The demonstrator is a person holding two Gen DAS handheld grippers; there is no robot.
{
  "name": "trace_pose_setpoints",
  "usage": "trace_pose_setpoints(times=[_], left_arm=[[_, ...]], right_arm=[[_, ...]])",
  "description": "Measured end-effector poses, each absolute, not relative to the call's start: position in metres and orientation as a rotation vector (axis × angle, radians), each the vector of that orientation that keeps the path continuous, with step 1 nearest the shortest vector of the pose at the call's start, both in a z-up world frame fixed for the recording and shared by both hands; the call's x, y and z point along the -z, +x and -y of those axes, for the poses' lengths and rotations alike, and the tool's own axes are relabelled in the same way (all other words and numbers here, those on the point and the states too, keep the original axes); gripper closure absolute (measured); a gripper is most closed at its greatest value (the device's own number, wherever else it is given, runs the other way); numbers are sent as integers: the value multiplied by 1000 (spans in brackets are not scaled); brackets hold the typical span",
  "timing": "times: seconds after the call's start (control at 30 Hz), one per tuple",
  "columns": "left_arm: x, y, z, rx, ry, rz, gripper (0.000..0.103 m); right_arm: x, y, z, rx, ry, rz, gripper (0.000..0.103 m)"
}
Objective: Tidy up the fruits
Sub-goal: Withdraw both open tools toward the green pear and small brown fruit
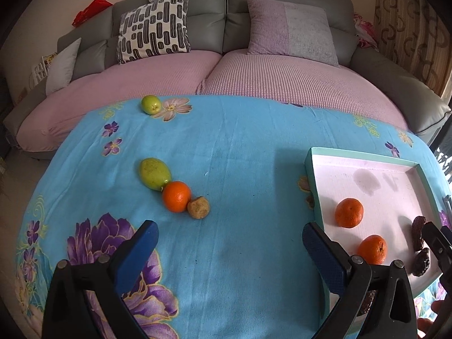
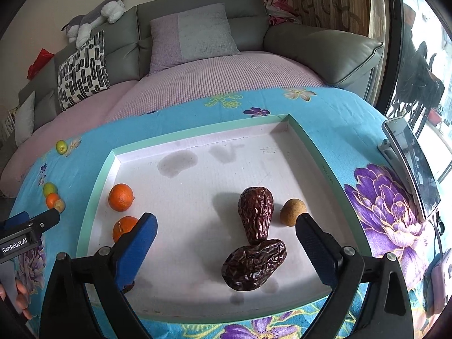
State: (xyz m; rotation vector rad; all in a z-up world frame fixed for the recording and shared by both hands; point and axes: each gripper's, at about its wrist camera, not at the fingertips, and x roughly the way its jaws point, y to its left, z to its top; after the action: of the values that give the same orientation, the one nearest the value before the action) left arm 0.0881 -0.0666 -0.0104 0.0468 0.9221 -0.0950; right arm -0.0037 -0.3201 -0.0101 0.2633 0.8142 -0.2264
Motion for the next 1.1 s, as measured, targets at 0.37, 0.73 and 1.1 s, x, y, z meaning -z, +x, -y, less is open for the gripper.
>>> trace_pose_setpoints(times=[0.37, 0.73, 1.1], left_arm=[[-1, 120, 44, 59, -26, -830, 0], [2, 148, 28, 87, -40, -772, 0], [15, 155, -41, 14, -125, -830, 0]], right_arm=[[9, 24, 289, 145, 261, -808, 4], [7, 51, 251, 103, 136, -805, 4], [1, 77, 217, 16, 120, -796, 4]])
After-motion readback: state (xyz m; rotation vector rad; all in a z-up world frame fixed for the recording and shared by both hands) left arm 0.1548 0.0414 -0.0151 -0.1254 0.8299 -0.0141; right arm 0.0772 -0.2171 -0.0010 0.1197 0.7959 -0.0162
